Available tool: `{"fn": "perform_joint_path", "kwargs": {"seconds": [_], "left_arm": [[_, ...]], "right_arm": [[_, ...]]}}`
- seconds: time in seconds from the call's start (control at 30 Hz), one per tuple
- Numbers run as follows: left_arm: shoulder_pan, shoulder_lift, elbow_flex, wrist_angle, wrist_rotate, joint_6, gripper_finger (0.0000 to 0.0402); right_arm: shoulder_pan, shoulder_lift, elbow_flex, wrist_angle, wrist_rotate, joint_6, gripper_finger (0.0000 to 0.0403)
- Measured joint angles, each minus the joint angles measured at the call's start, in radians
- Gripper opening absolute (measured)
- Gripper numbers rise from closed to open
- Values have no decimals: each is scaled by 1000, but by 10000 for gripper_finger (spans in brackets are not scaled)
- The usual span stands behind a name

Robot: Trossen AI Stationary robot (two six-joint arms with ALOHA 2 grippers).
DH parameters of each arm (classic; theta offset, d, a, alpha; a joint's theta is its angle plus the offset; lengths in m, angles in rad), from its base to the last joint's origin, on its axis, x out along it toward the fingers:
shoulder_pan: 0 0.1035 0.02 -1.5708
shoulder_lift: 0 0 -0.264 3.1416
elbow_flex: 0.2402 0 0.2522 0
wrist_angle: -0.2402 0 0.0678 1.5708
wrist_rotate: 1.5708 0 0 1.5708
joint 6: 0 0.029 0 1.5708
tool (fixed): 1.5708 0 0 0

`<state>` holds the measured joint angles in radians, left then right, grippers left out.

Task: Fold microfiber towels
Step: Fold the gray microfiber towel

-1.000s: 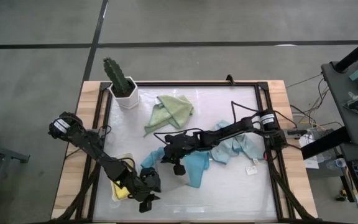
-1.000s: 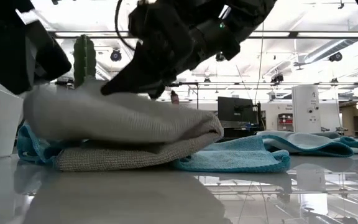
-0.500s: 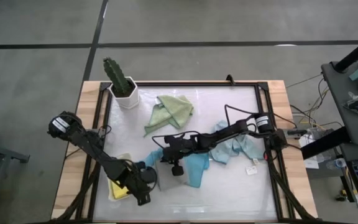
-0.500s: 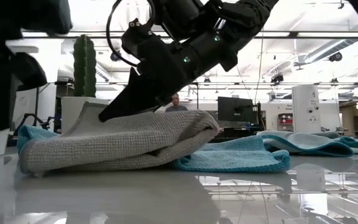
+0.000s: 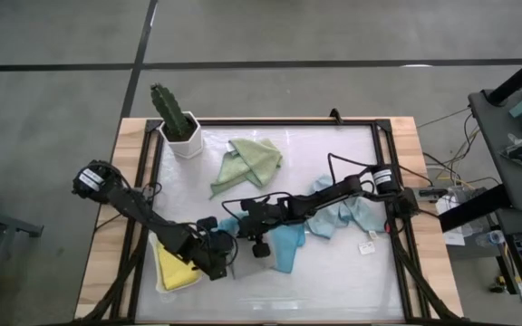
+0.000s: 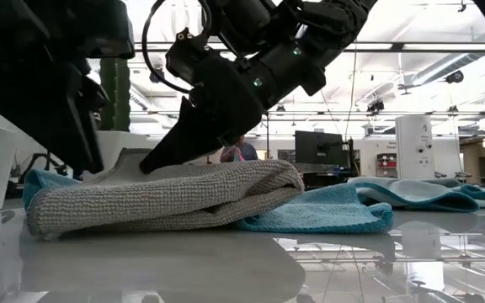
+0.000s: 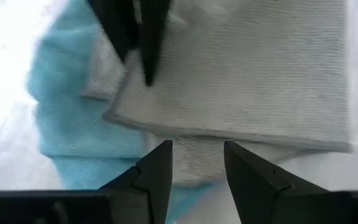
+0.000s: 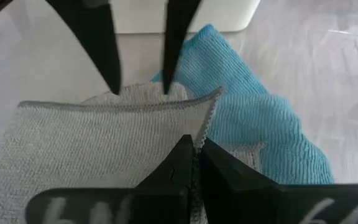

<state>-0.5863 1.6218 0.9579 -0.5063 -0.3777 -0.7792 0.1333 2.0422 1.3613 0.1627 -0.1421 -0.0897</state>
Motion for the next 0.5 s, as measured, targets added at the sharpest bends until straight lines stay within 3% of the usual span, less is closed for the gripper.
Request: {"fn": "perform_joint_path", "kwargs": {"seconds": [0.5], "left_arm": [[18,3,-32,3,9,-51,129]], "right_arm": [[14,-2,0,-5,0,1,11]]}}
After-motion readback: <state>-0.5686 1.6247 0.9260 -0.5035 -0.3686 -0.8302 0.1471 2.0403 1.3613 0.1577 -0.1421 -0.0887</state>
